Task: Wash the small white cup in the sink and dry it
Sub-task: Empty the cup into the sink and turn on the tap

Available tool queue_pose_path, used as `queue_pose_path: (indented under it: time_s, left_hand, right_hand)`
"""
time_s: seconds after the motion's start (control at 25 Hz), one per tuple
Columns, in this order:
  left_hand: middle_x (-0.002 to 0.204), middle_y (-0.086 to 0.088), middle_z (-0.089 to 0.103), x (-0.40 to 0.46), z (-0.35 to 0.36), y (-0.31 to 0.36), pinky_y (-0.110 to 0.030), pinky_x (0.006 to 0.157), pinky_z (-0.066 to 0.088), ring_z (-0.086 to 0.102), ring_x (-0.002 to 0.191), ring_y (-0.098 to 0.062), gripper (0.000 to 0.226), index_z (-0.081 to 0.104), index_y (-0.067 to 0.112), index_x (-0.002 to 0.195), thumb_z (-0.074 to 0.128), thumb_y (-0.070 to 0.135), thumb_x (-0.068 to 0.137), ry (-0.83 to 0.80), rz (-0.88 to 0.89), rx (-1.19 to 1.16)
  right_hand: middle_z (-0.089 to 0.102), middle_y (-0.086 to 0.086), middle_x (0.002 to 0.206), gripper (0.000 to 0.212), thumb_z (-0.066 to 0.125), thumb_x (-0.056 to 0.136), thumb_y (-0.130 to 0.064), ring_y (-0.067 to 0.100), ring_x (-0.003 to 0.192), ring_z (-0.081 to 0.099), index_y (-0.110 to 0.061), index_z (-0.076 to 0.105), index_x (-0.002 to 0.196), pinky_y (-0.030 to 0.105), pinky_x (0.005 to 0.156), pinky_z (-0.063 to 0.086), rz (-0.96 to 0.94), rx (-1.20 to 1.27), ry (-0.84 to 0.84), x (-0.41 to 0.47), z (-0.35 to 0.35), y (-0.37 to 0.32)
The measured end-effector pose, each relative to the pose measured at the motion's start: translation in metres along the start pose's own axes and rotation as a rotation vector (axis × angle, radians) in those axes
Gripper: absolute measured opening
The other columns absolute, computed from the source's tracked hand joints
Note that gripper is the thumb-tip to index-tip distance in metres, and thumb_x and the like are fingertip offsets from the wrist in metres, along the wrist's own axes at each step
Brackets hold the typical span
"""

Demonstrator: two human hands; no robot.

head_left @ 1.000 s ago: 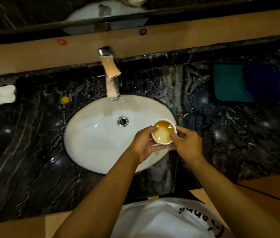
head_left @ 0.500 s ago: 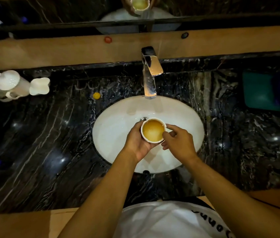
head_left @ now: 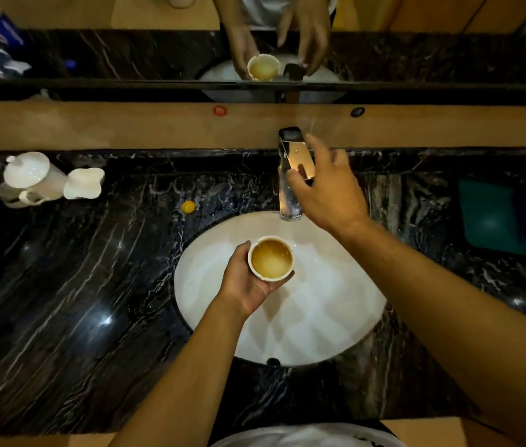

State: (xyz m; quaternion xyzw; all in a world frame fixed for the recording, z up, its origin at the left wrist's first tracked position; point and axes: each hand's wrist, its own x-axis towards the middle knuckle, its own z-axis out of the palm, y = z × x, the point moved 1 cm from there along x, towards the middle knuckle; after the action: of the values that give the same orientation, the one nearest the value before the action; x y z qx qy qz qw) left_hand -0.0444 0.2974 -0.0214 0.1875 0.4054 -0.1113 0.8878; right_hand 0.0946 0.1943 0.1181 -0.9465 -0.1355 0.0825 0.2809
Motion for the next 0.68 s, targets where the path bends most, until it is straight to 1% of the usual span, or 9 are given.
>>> queue_pose_path:
  time_s: [0.12,0.24,0.32,0.4,0.52,0.6,0.68]
  left_hand:
    - [0.138,-0.027,0.061,0.011,0.002,0.005,-0.063,0.106,0.045,0.055,0.132,-0.046,0.056,0.055,0.005,0.142,0.050,0.039,0.097,0.004,-0.002,-0.011]
    - [0.135,-0.026,0.064,0.017,0.006,0.010,-0.066,0.108,0.042,0.054,0.132,-0.046,0.044,0.061,0.008,0.131,0.051,0.035,0.098,-0.007,0.007,-0.019]
    - [0.131,-0.025,0.066,0.021,0.009,0.012,-0.066,0.107,0.042,0.055,0.132,-0.046,0.038,0.062,0.010,0.125,0.052,0.034,0.098,-0.008,0.008,-0.010]
    - [0.137,-0.025,0.063,0.028,0.010,0.014,-0.066,0.106,0.043,0.054,0.133,-0.045,0.042,0.061,0.009,0.129,0.052,0.035,0.097,-0.002,0.013,-0.002]
    - [0.141,-0.026,0.059,0.038,0.011,0.014,-0.064,0.100,0.049,0.055,0.130,-0.045,0.058,0.053,0.005,0.144,0.052,0.037,0.096,-0.001,0.021,-0.011]
    - [0.141,-0.026,0.060,0.041,0.013,0.014,-0.062,0.095,0.052,0.059,0.122,-0.044,0.059,0.050,0.007,0.146,0.051,0.037,0.097,-0.002,0.026,-0.005]
    - [0.142,-0.026,0.059,0.043,0.016,0.015,-0.060,0.091,0.054,0.060,0.119,-0.043,0.057,0.051,0.007,0.146,0.050,0.037,0.097,-0.007,0.026,0.005]
  right_hand:
    - [0.041,0.022,0.147,0.075,0.049,0.098,-0.051,0.041,0.108,0.063,-0.033,0.014,0.162,0.046,0.083,0.054,-0.014,-0.191,-0.098,0.025,0.007,-0.010]
    - [0.051,0.026,0.142,0.079,0.044,0.099,-0.057,0.042,0.112,0.062,-0.027,0.007,0.163,0.048,0.083,0.052,-0.010,-0.291,-0.151,0.038,0.019,-0.009]
    - [0.057,0.026,0.137,0.080,0.040,0.100,-0.058,0.043,0.111,0.063,-0.024,0.005,0.163,0.047,0.078,0.050,-0.031,-0.322,-0.142,0.043,0.025,-0.006]
    - [0.061,0.026,0.130,0.074,0.038,0.103,-0.051,0.043,0.106,0.064,-0.023,0.005,0.163,0.044,0.073,0.046,-0.058,-0.330,-0.128,0.045,0.026,-0.003]
    - [0.066,0.025,0.120,0.071,0.039,0.104,-0.043,0.043,0.100,0.064,-0.023,0.006,0.164,0.046,0.072,0.050,-0.080,-0.319,-0.133,0.048,0.023,-0.002]
    - [0.066,0.025,0.118,0.071,0.039,0.105,-0.040,0.044,0.100,0.062,-0.021,0.006,0.164,0.043,0.067,0.044,-0.094,-0.333,-0.156,0.050,0.021,-0.002]
    - [0.064,0.026,0.120,0.071,0.040,0.105,-0.039,0.044,0.101,0.061,-0.020,0.005,0.164,0.040,0.068,0.039,-0.109,-0.334,-0.181,0.052,0.018,-0.002]
